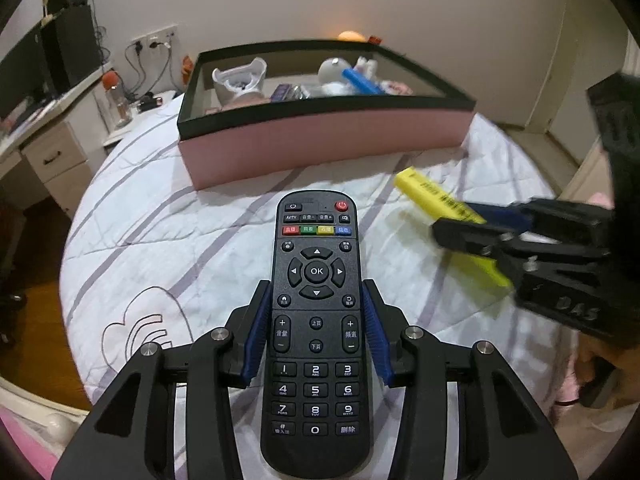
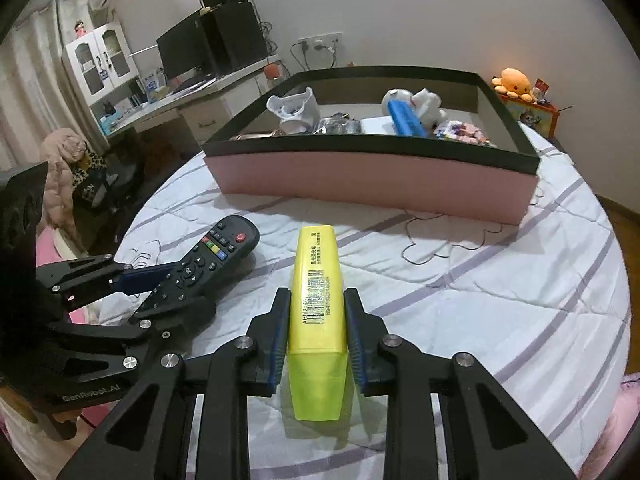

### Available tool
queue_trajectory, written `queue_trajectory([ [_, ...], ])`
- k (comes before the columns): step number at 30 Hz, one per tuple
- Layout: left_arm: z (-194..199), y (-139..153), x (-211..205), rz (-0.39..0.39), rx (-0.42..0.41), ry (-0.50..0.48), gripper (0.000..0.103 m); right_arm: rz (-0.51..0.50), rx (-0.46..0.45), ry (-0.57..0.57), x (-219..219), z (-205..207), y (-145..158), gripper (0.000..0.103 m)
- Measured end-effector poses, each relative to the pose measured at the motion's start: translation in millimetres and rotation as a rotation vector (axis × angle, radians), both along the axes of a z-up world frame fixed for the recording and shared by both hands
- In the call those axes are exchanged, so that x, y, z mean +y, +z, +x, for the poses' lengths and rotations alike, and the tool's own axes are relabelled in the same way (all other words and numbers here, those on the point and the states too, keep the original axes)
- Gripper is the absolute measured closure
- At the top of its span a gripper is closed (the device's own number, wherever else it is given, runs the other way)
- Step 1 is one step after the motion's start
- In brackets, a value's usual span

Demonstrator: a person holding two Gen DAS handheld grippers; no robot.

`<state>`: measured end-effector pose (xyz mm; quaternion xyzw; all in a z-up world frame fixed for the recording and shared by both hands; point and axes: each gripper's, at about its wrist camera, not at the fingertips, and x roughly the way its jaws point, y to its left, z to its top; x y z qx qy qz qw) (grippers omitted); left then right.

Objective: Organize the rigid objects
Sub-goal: 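Lift the remote with left tool while right tool lifts the highlighter over the box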

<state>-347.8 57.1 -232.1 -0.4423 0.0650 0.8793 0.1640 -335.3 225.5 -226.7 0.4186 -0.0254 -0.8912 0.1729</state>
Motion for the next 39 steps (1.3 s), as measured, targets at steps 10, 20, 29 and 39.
queue_trajectory([
  [10, 1.7, -2.9, 0.1, -0.009, 0.012, 0.010, 0.059, -0.020, -0.018, -0.045, 2.1, 2.0, -13.1, 0.076],
  [20, 7.3, 38.7, -0.1, 0.033, 0.100, 0.011, 0.059, -0.070, 0.056, -0.041, 7.0, 12.8, 16.5, 0.076],
  [29, 17.5, 66.6, 5.3, 0.053, 0.160, -0.016, 0.059, -0.079, 0.129, -0.058, 14.3, 17.3, 51.1, 0.076],
  [39, 11.8, 89.4, 12.9, 0.064, 0.212, -0.032, 0.059, -0.073, 0.173, -0.049, 14.5, 7.1, 72.0, 0.076],
])
